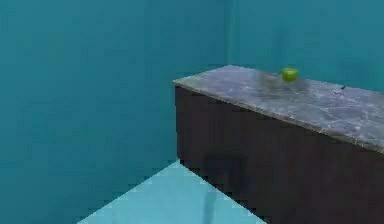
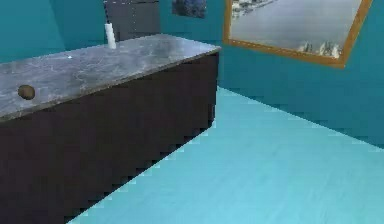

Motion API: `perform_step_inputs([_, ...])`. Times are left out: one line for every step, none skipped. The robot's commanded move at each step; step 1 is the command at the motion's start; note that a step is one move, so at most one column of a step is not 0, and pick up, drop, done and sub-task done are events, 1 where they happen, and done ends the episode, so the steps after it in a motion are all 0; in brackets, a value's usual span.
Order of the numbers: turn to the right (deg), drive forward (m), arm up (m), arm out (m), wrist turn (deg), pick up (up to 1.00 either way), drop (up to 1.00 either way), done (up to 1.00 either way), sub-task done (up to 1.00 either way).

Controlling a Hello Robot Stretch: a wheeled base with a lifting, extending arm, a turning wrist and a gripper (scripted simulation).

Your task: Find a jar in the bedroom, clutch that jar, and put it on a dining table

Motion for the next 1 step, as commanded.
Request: perform_step_inputs([45.0,0.0,0.0,0.0,0.0,0.0,0.0,0.0,0.0])
